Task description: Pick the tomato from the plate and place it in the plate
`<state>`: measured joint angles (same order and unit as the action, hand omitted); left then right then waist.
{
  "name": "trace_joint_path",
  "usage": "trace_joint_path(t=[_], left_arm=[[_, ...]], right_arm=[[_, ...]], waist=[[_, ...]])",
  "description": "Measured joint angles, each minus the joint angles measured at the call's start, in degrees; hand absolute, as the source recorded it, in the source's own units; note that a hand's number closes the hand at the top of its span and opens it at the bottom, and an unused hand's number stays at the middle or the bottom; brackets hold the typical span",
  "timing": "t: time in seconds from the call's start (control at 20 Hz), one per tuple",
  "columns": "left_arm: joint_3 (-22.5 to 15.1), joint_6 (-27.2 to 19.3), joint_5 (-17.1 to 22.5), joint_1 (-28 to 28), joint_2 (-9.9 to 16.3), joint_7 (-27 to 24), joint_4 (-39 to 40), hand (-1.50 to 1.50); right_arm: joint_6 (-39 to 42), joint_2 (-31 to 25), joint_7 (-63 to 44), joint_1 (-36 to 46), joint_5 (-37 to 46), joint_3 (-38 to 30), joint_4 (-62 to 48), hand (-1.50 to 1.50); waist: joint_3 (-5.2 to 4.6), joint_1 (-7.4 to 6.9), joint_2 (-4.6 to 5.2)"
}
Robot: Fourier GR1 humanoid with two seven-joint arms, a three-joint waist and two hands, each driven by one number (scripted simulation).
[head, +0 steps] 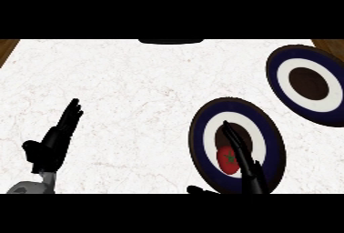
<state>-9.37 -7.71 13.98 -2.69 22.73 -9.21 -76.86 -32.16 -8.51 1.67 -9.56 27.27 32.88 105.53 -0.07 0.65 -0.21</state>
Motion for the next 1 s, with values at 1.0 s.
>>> trace_joint_path(t=[1.0], left_arm=[[2.38,2.5,-1.75,-2.47,-1.6,0.42,2.26,0.0]], right_arm=[[34.2,-12.18,-44.17,1.28,15.01,-1.59,16.74,-1.5]], waist=[[0.01,-0.65,0.22]])
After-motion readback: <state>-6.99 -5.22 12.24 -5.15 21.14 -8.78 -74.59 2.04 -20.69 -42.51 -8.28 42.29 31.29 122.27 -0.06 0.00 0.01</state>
